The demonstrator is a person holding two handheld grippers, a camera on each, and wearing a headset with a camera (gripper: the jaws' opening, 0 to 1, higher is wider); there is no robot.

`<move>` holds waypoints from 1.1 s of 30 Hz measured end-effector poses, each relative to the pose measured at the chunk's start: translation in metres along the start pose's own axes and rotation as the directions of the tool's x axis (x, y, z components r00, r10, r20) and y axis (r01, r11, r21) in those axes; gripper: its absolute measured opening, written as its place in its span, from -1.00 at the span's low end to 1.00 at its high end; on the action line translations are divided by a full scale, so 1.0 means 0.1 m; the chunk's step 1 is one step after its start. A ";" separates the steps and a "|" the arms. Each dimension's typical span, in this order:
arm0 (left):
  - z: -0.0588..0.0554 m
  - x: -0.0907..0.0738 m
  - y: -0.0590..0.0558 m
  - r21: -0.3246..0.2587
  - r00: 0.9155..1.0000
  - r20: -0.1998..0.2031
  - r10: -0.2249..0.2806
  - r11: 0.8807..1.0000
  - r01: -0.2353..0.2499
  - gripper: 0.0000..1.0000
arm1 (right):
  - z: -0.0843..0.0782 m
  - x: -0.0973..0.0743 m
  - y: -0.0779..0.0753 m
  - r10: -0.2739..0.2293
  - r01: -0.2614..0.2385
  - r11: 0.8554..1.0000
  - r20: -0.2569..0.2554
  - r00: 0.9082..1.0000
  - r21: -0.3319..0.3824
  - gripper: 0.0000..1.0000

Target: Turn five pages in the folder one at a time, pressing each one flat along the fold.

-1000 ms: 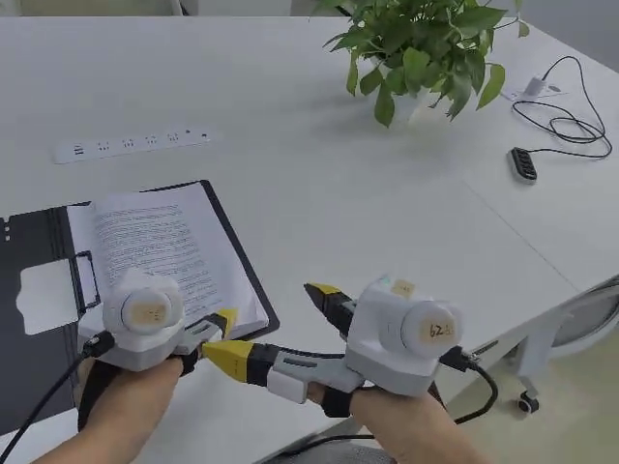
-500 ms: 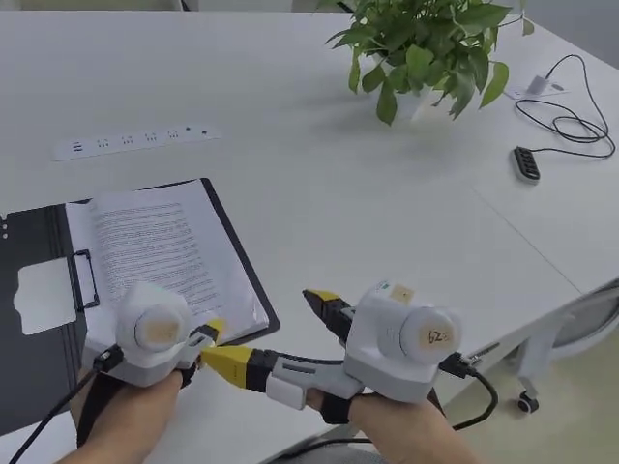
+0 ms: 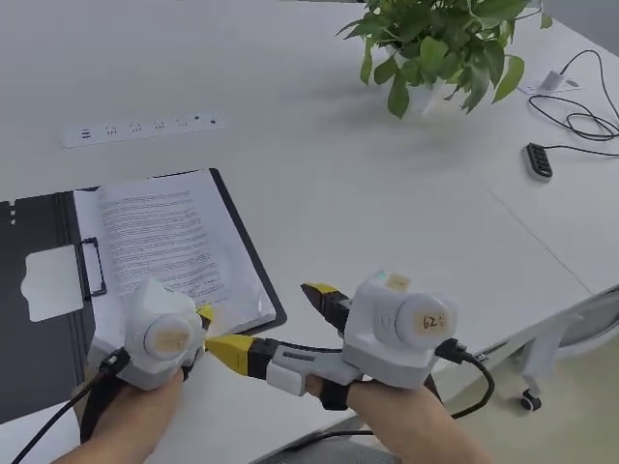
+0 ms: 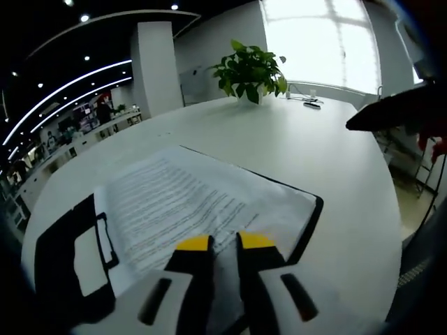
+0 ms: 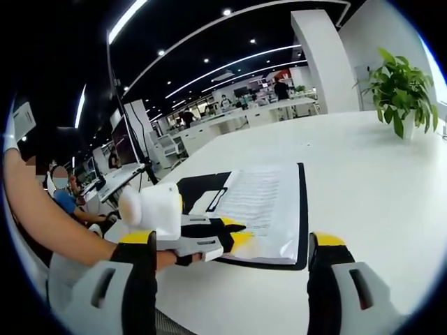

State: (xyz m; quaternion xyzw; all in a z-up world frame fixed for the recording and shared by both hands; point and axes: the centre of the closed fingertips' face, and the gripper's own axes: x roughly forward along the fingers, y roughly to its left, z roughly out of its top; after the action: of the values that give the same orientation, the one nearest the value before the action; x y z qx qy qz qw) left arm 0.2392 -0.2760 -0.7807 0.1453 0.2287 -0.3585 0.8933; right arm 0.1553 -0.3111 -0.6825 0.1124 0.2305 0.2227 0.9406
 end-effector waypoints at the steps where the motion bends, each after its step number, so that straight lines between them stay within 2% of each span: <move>1: 0.00 0.00 0.01 0.004 1.000 -0.004 0.002 1.000 -0.002 -0.84 | 0.00 0.01 0.00 0.001 -0.001 1.000 -0.002 1.000 0.001 0.78; 2: -0.01 0.01 0.06 0.025 1.000 -0.012 0.016 1.000 -0.016 -0.93 | -0.01 0.04 0.00 0.002 -0.002 1.000 -0.008 1.000 0.000 0.77; 3: 0.00 0.02 0.07 0.018 1.000 -0.009 0.010 1.000 -0.009 -0.96 | -0.02 0.05 -0.01 0.003 -0.003 1.000 -0.013 1.000 0.000 0.76; 5: 0.00 0.01 0.06 0.042 1.000 -0.013 0.005 0.999 -0.005 -0.98 | -0.04 0.10 -0.03 -0.001 0.001 1.000 -0.024 1.000 0.006 0.74; 6: 0.00 0.01 0.06 0.036 1.000 -0.012 0.007 0.999 -0.007 -0.99 | -0.04 0.12 -0.04 -0.002 0.002 1.000 -0.027 1.000 0.010 0.72; 8: 0.00 0.01 0.08 -0.053 1.000 -0.009 0.013 0.999 -0.014 -1.00 | -0.06 0.16 -0.06 -0.007 0.008 0.999 -0.037 0.999 0.032 0.66; 10: 0.00 0.01 0.08 -0.086 1.000 -0.005 0.012 0.996 -0.013 -1.00 | -0.08 0.22 -0.13 -0.030 0.032 0.998 -0.046 0.999 0.046 0.55; 11: 0.00 0.01 0.09 -0.081 1.000 -0.003 0.010 0.997 -0.010 -1.00 | -0.11 0.25 -0.17 -0.043 0.047 0.996 -0.058 0.997 0.075 0.50; 14: 0.00 0.01 0.10 -0.136 1.000 -0.001 0.004 0.991 -0.004 -1.00 | -0.20 0.34 -0.27 -0.072 0.083 0.985 -0.078 0.994 0.151 0.35; 15: 0.00 0.01 0.10 -0.138 1.000 0.000 0.003 0.990 -0.003 -1.00 | -0.27 0.37 -0.32 -0.087 0.106 0.977 -0.105 0.991 0.187 0.28; 17: -0.01 0.01 0.09 -0.135 1.000 -0.001 0.004 0.991 -0.004 -1.00 | -0.28 0.41 -0.38 -0.102 0.119 0.970 -0.089 0.991 0.212 0.19; 21: -0.01 0.01 0.09 -0.145 1.000 0.002 0.005 0.989 -0.004 -1.00 | -0.31 0.46 -0.41 -0.109 0.129 0.964 -0.095 0.989 0.231 0.02; 25: -0.01 0.01 0.09 -0.158 1.000 0.005 0.008 0.987 -0.007 -1.00 | -0.35 0.51 -0.47 -0.121 0.146 0.954 -0.110 0.987 0.263 -0.06; 28: -0.01 0.01 0.09 -0.166 1.000 0.006 0.008 0.986 -0.006 -1.00 | -0.37 0.56 -0.52 -0.132 0.161 0.940 -0.114 0.985 0.299 -0.13; 33: -0.01 0.01 0.09 -0.172 1.000 0.007 0.009 0.985 -0.008 -1.00 | -0.43 0.62 -0.57 -0.144 0.180 0.931 -0.134 0.981 0.318 -0.34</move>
State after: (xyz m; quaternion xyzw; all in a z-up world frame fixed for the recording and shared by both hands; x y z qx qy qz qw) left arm 0.2456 -0.2697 -0.7808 0.0669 0.2546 -0.3342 0.9050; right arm 0.2046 -0.3278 -0.7612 0.2361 0.3236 0.1085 0.9098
